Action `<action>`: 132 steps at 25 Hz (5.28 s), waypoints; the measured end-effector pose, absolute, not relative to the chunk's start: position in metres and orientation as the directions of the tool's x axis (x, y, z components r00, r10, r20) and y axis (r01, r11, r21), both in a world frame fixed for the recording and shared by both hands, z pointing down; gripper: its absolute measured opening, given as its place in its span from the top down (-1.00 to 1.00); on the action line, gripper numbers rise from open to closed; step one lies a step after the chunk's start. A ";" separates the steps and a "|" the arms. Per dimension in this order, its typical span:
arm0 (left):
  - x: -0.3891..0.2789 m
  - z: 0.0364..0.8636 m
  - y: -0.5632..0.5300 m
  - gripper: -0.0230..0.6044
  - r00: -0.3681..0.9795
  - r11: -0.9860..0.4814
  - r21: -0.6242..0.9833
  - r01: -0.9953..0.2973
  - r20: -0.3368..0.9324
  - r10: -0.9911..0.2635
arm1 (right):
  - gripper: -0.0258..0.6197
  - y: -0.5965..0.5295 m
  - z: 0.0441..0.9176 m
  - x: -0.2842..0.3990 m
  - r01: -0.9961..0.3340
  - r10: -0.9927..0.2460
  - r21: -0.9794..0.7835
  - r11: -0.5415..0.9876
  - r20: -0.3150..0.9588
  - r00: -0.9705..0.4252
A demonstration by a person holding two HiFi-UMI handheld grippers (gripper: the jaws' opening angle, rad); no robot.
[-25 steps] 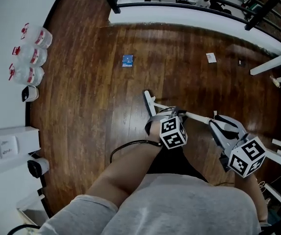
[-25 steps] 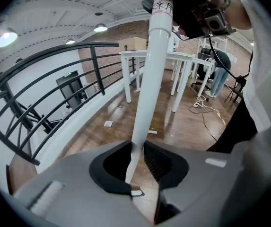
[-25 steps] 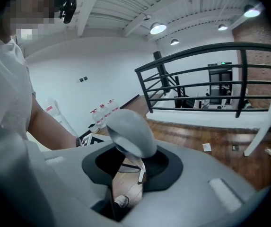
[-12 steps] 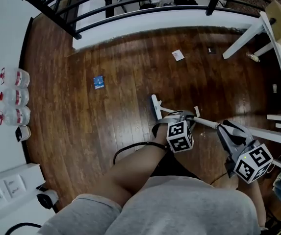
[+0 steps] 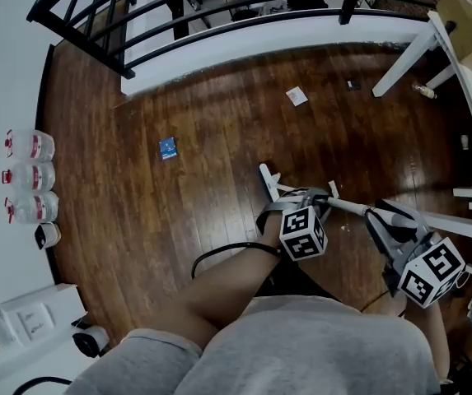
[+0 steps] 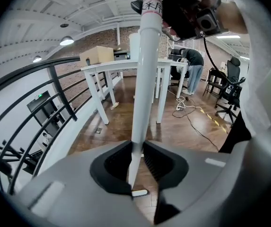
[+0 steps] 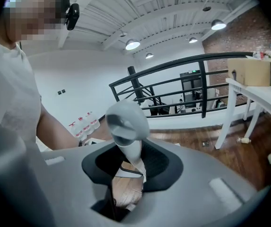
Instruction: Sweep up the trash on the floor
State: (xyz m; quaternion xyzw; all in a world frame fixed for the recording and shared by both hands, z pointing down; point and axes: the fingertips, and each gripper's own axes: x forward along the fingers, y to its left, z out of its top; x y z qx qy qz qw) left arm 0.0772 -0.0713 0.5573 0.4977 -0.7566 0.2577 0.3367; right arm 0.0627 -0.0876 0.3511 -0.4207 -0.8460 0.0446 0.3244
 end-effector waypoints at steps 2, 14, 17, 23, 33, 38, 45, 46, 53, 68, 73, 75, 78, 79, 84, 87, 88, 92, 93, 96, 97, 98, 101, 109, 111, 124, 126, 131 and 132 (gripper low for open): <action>0.072 0.552 -0.061 0.73 -0.306 0.404 -0.063 -0.912 0.762 -0.572 | 0.58 -0.073 0.345 0.059 0.720 0.760 -0.334 0.609 0.505 -0.408; 0.048 0.525 0.079 0.71 -0.470 0.593 -0.117 -0.797 0.738 -0.485 | 0.55 0.068 0.316 0.046 0.822 0.842 -0.338 0.458 0.461 -0.279; 0.040 0.518 0.134 0.71 -0.482 0.612 -0.125 -0.781 0.744 -0.462 | 0.55 0.118 0.310 0.036 0.817 0.857 -0.370 0.441 0.445 -0.261; 0.025 0.519 0.255 0.71 -0.477 0.623 -0.138 -0.770 0.774 -0.417 | 0.55 0.228 0.313 0.015 0.814 0.886 -0.419 0.402 0.403 -0.230; 0.007 0.555 0.442 0.72 -0.400 0.556 -0.157 -0.817 0.848 -0.348 | 0.54 0.396 0.357 -0.008 0.775 0.912 -0.505 0.380 0.342 -0.224; 0.004 0.580 0.485 0.71 -0.346 0.521 -0.135 -0.843 0.877 -0.333 | 0.53 0.435 0.385 -0.009 0.754 0.914 -0.534 0.383 0.339 -0.224; -0.017 0.597 0.481 0.71 -0.316 0.475 -0.112 -0.873 0.871 -0.375 | 0.53 0.428 0.405 -0.029 0.716 0.894 -0.545 0.435 0.360 -0.269; -0.020 0.599 0.477 0.72 -0.313 0.468 -0.110 -0.877 0.870 -0.382 | 0.53 0.426 0.406 -0.032 0.713 0.889 -0.542 0.444 0.366 -0.276; -0.031 0.607 0.438 0.72 -0.275 0.410 -0.087 -0.908 0.862 -0.426 | 0.55 0.386 0.416 -0.048 0.654 0.850 -0.550 0.519 0.408 -0.332; -0.045 0.592 0.269 0.72 -0.213 0.262 -0.080 -0.962 0.817 -0.535 | 0.56 0.227 0.396 -0.056 0.540 0.749 -0.520 0.662 0.441 -0.494; -0.041 0.584 0.192 0.72 -0.183 0.198 -0.081 -0.977 0.798 -0.574 | 0.55 0.156 0.386 -0.048 0.487 0.695 -0.499 0.717 0.452 -0.559; -0.038 0.582 0.162 0.72 -0.171 0.174 -0.083 -0.981 0.792 -0.586 | 0.55 0.128 0.383 -0.044 0.467 0.673 -0.490 0.736 0.457 -0.582; -0.036 0.579 0.119 0.72 -0.155 0.143 -0.085 -0.986 0.784 -0.601 | 0.55 0.087 0.378 -0.040 0.442 0.645 -0.477 0.759 0.459 -0.611; -0.035 0.577 0.105 0.72 -0.150 0.133 -0.087 -0.987 0.782 -0.605 | 0.55 0.074 0.377 -0.038 0.436 0.636 -0.473 0.766 0.458 -0.621; -0.026 0.573 0.052 0.72 -0.127 0.090 -0.091 -0.992 0.779 -0.614 | 0.55 0.023 0.371 -0.028 0.414 0.607 -0.457 0.787 0.455 -0.652; -0.023 0.571 0.028 0.72 -0.119 0.076 -0.091 -0.993 0.780 -0.615 | 0.55 0.001 0.369 -0.023 0.409 0.596 -0.447 0.796 0.456 -0.661; -0.022 0.571 0.021 0.72 -0.117 0.071 -0.092 -0.993 0.782 -0.612 | 0.55 -0.006 0.369 -0.022 0.410 0.596 -0.447 0.796 0.456 -0.661; -0.019 0.570 0.009 0.72 -0.130 0.070 -0.110 -0.992 0.796 -0.591 | 0.55 -0.021 0.368 -0.017 0.425 0.615 -0.460 0.780 0.439 -0.655; -0.018 0.569 0.009 0.72 -0.138 0.075 -0.116 -0.990 0.799 -0.585 | 0.55 -0.022 0.367 -0.016 0.434 0.625 -0.463 0.773 0.433 -0.650; -0.014 0.565 0.015 0.72 -0.164 0.108 -0.125 -0.986 0.809 -0.565 | 0.54 -0.016 0.364 -0.011 0.478 0.664 -0.471 0.741 0.416 -0.621; -0.013 0.563 0.019 0.72 -0.173 0.122 -0.126 -0.985 0.811 -0.558 | 0.54 -0.012 0.362 -0.009 0.496 0.680 -0.472 0.729 0.411 -0.608; -0.011 0.560 0.023 0.72 -0.181 0.138 -0.125 -0.982 0.813 -0.554 | 0.53 -0.008 0.359 -0.008 0.514 0.694 -0.472 0.716 0.406 -0.594; -0.006 0.551 0.037 0.71 -0.209 0.188 -0.124 -0.974 0.812 -0.546 | 0.53 0.007 0.350 -0.006 0.560 0.733 -0.475 0.678 0.392 -0.556; 0.022 0.548 0.098 0.70 -0.237 0.292 -0.090 -0.952 0.820 -0.521 | 0.52 0.069 0.347 0.009 0.609 0.793 -0.507 0.610 0.390 -0.468; 0.032 0.549 0.116 0.70 -0.235 0.307 -0.078 -0.948 0.824 -0.516 | 0.52 0.087 0.349 0.017 0.617 0.803 -0.514 0.596 0.397 -0.446; 0.058 0.565 0.160 0.70 -0.226 0.364 -0.027 -0.931 0.826 -0.517 | 0.52 0.127 0.366 0.032 0.607 0.829 -0.565 0.559 0.400 -0.391; 0.051 0.567 0.151 0.70 -0.233 0.376 -0.028 -0.926 0.827 -0.512 | 0.52 0.116 0.369 0.024 0.611 0.834 -0.568 0.551 0.396 -0.384; 0.036 0.579 0.110 0.70 -0.230 0.401 -0.014 -0.916 0.837 -0.496 | 0.53 0.073 0.382 0.003 0.623 0.848 -0.576 0.529 0.397 -0.352; 0.030 0.580 0.099 0.69 -0.236 0.413 -0.012 -0.911 0.836 -0.495 | 0.53 0.063 0.384 -0.002 0.635 0.850 -0.567 0.524 0.401 -0.343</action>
